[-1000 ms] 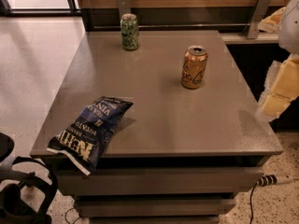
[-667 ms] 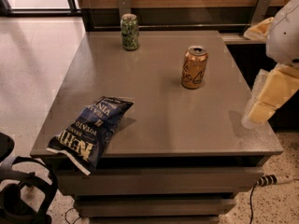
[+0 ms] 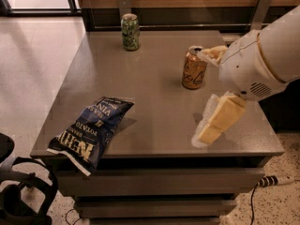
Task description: Move blue chip bag near green can
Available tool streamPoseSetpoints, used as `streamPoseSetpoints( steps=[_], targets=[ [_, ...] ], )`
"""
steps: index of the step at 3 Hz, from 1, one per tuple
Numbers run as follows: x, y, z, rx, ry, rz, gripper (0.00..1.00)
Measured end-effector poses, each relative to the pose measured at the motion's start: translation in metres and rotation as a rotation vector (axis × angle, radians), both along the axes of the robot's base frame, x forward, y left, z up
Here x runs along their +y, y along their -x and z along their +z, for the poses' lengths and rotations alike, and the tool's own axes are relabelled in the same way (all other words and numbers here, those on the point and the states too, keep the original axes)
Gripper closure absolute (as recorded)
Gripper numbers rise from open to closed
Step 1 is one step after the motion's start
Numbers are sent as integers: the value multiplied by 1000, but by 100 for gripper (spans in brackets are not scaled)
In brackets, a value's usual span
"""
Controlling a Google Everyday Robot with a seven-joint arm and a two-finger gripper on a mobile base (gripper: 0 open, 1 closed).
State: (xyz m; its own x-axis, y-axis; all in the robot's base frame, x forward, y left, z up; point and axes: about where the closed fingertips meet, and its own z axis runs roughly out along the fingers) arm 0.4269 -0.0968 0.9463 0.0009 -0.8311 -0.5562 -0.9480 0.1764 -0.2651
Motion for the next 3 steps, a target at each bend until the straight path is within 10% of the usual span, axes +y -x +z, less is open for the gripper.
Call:
streamPoseSetpoints(
  steps=[2, 3],
  targets=[
    [111, -33, -41, -18, -125, -13, 0],
    [111, -33, -41, -18, -125, -13, 0]
  ],
)
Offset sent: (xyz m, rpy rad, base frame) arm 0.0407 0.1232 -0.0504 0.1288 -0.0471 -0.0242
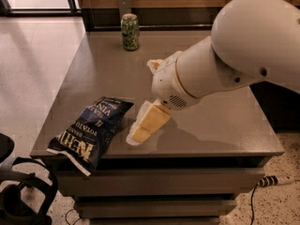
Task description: Move blue chip bag near green can
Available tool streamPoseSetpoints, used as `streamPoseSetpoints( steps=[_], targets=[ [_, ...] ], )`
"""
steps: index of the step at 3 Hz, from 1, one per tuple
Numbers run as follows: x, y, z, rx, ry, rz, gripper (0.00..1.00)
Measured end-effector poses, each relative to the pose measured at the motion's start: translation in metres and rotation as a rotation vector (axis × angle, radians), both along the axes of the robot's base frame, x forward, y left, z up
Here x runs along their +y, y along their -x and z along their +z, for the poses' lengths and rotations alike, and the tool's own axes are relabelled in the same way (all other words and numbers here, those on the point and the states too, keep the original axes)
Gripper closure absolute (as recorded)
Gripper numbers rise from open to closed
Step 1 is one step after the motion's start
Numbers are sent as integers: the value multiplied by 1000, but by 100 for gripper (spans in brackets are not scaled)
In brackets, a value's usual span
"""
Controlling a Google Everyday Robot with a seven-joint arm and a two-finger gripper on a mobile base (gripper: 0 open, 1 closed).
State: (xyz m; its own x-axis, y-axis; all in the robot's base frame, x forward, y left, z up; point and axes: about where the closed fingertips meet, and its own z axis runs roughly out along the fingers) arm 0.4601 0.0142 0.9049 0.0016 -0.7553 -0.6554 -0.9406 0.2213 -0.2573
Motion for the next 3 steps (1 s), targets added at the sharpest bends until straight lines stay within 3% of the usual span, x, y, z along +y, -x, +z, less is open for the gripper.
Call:
streamPoseSetpoints(
  steps=[1, 3],
  targets=[
    [10, -4, -1, 12, 30, 18, 0],
    [63, -18, -23, 61, 96, 118, 0]
  ],
)
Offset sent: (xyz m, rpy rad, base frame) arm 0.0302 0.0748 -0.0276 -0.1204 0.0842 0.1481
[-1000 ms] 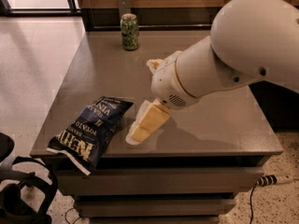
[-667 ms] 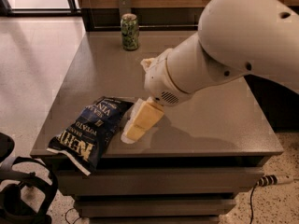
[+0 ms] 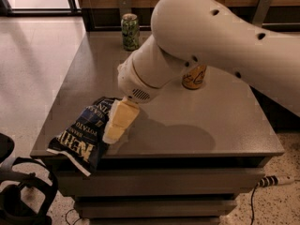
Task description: Move blue chip bag near green can
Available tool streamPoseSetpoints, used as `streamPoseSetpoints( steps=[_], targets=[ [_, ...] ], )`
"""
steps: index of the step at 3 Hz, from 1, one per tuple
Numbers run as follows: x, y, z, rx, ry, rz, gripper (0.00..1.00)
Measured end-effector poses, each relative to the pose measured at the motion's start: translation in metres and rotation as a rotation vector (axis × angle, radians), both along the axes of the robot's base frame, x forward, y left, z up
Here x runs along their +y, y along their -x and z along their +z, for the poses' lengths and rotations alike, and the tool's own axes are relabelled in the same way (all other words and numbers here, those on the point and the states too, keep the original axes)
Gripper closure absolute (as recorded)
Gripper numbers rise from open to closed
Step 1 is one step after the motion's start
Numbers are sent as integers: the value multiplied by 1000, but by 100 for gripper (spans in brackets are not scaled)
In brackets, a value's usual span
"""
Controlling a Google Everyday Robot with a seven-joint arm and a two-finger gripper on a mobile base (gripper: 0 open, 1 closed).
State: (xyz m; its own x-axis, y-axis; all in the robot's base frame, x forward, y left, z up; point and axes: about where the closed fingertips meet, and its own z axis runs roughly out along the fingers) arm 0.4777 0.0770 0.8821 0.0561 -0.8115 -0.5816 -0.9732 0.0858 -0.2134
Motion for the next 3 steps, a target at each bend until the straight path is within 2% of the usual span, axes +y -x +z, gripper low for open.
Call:
streamPoseSetpoints(
  steps=[2, 3],
  targets=[
    [33, 3, -28, 43, 1, 60, 0],
    [54, 17, -36, 51, 5, 102, 0]
  ],
)
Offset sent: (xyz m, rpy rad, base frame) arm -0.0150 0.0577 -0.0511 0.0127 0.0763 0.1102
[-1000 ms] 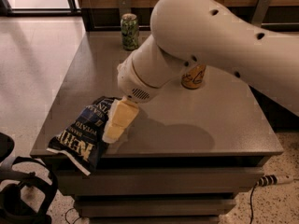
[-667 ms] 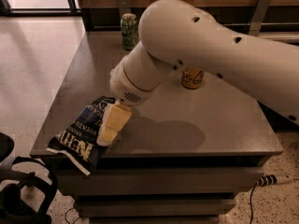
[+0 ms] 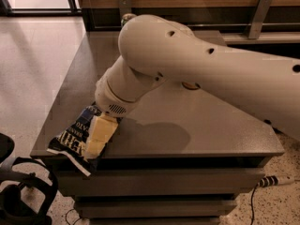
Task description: Move blue chip bag near green can
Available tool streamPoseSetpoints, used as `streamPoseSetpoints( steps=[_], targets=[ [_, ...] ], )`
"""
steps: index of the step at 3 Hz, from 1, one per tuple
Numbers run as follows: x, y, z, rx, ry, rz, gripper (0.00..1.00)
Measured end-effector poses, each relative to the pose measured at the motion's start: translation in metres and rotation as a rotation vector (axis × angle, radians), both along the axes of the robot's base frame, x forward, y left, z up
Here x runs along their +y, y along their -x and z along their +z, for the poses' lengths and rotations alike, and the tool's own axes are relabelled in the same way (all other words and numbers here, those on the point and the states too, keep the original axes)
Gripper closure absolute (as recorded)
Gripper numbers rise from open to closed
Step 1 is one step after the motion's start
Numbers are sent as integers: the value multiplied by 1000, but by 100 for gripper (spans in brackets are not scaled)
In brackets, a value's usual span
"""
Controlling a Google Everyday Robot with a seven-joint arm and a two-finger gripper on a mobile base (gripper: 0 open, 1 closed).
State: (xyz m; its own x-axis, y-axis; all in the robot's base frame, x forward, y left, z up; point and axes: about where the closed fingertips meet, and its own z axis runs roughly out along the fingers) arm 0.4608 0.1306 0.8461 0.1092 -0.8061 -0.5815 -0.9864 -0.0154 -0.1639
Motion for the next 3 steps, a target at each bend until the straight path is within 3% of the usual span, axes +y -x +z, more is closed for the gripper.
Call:
streamPoseSetpoints(
  steps=[1, 3],
  targets=[
    [18, 5, -13, 15, -8, 35, 18],
    [17, 6, -8, 5, -6, 34, 65]
  ],
)
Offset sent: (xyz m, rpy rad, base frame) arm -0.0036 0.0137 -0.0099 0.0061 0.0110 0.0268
